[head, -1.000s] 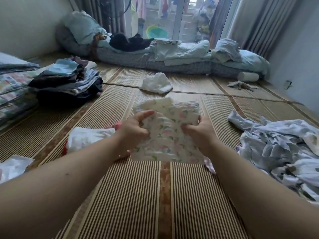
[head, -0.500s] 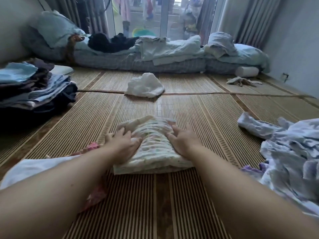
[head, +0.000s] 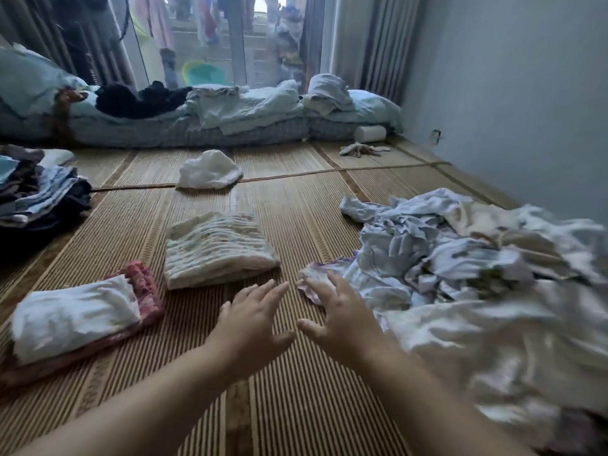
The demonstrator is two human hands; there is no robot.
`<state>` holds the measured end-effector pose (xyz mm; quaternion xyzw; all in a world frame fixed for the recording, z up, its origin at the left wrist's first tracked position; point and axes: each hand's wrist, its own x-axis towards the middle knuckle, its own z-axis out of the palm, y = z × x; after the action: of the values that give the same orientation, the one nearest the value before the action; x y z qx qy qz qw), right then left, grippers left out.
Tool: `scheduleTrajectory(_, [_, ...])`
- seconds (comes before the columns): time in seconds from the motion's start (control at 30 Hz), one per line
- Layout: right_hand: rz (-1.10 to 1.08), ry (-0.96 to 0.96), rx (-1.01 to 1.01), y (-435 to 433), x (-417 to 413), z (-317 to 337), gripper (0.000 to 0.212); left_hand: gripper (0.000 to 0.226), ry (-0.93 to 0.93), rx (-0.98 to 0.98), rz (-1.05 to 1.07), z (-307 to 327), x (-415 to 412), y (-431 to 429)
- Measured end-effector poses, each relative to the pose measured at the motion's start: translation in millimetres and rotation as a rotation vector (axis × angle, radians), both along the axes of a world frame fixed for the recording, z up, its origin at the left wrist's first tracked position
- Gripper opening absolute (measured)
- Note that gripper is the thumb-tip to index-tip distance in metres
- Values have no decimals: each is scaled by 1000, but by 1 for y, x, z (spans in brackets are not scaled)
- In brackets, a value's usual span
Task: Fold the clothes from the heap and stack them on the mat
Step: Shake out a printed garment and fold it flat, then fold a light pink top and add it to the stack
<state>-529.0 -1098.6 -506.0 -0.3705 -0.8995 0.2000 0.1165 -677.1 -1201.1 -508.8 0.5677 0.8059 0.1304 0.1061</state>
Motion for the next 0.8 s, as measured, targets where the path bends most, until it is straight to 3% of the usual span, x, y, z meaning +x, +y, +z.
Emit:
scheduleTrajectory(0.23, [-177, -26, -16, -25, 115, 3, 67, 74, -14, 45, -188, -3, 111, 7])
scheduleTrajectory(0.53, [-398, -32, 98, 17, 185, 19, 56, 74, -22, 13, -407, -19, 184, 67])
scheduleTrajectory(0.67, [-576, 67, 147, 41, 217, 21, 66, 73, -201, 54, -291, -25, 203, 104])
scheduleTrajectory(0.8, [-690, -26, -77, 57, 236, 12, 86, 92, -408, 13, -89, -17, 215, 136])
